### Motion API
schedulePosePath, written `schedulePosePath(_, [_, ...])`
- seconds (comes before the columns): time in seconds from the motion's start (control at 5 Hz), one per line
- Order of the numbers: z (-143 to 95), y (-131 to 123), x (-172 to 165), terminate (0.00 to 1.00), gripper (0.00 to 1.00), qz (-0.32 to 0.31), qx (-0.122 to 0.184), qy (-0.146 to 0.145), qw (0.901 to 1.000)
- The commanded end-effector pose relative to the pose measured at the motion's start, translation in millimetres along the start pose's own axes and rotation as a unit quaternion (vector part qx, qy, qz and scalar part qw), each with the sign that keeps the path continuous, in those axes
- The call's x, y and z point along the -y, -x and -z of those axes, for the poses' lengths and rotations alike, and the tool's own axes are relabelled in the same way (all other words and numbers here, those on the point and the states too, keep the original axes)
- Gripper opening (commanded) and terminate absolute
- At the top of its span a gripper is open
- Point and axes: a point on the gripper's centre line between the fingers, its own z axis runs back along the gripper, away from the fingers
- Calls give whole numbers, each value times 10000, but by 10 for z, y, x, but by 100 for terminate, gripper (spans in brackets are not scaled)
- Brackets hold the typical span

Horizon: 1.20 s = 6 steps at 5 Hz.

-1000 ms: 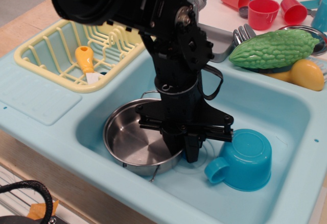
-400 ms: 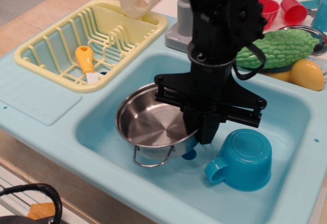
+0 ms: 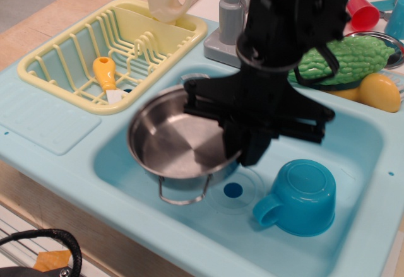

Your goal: Put pot or pan from sink into drying rack

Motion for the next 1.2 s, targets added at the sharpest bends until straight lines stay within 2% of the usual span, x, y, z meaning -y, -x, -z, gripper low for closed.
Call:
schedulePosePath(0.0, [-202, -126, -284, 0, 0, -452, 509, 128, 9976])
schedulePosePath(0.2, [-230, -301, -411, 0, 0, -615, 598, 107, 9963])
schedulePosePath(0.4, [-220, -533, -591, 0, 0, -673, 878, 171, 9937])
schedulePosePath(0.6, [-195, -682, -742, 0, 0, -702, 988, 222, 9924])
schedulePosePath(1.0, [-46, -954, -1068, 0, 0, -511, 1171, 498, 9906])
